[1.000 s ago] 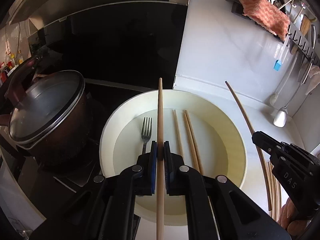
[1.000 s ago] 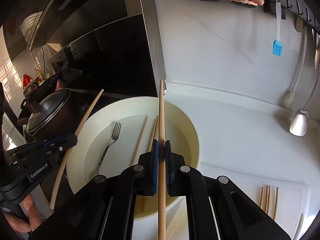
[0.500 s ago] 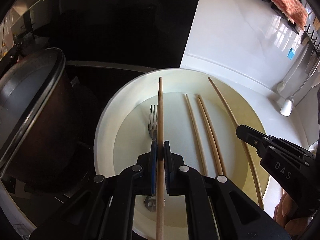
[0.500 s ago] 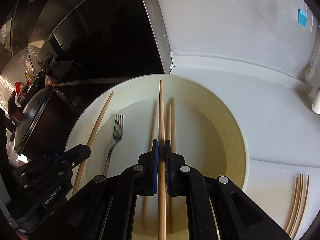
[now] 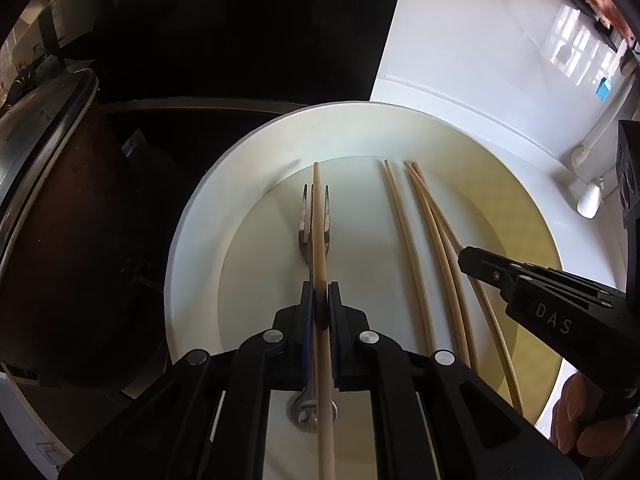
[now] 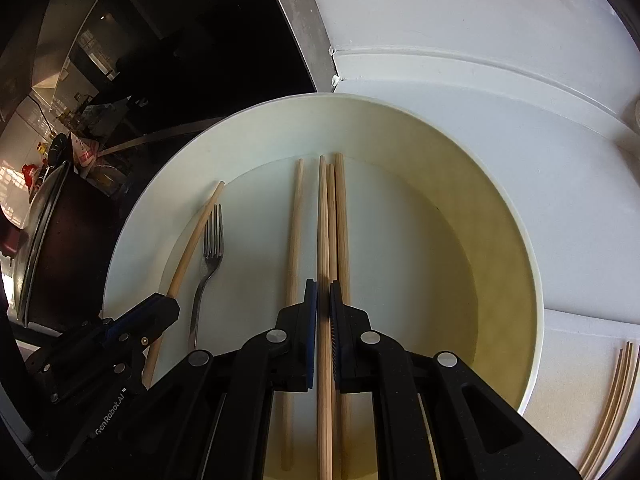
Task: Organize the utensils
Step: 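Open the right tool to release the chopstick into the bowl, then withdraw both tools from the bowl back over the cutting board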
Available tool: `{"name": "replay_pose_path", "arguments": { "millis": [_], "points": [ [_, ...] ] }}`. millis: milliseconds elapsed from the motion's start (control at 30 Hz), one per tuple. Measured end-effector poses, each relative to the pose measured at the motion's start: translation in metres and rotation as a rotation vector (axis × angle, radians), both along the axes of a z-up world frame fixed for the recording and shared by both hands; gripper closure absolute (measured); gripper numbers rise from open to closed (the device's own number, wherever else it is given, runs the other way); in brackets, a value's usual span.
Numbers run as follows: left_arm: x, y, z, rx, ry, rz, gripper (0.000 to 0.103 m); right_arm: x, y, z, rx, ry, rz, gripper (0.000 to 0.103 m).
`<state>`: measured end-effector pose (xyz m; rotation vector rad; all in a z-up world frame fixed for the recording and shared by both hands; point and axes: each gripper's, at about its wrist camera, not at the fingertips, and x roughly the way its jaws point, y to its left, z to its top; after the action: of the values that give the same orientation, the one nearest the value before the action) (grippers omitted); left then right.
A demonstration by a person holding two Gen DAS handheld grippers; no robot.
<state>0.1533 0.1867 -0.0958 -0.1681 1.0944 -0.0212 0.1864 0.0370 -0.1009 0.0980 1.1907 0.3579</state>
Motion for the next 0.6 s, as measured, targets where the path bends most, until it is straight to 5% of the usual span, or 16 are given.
{"name": "replay_pose_path", "arguments": {
  "millis": [167,233,300,367,600],
  "points": [
    [0.003,-0.002,-0.003,-0.001,0.025,-0.009,0.093,0.002,0.0,-0.001,-0.001,0.013,0.002,0.097],
    [0.002,-0.004,-0.003,0.004,0.032,-0.009,0.079,0.001,-0.002,0.001,0.001,0.011,0.005,0.096],
    [-0.001,-0.002,0.0,0.013,0.021,0.0,0.048,-0.001,-0.005,0.005,-0.005,-0.004,0.0,0.09],
    [-0.005,0.002,0.006,0.022,-0.003,0.014,0.036,-0.004,-0.01,0.009,0.007,-0.017,-0.013,0.082],
    [-0.021,0.011,0.02,0.042,-0.014,0.02,0.021,-0.028,-0.029,0.036,0.027,-0.101,-0.034,0.062]
  ]
}}
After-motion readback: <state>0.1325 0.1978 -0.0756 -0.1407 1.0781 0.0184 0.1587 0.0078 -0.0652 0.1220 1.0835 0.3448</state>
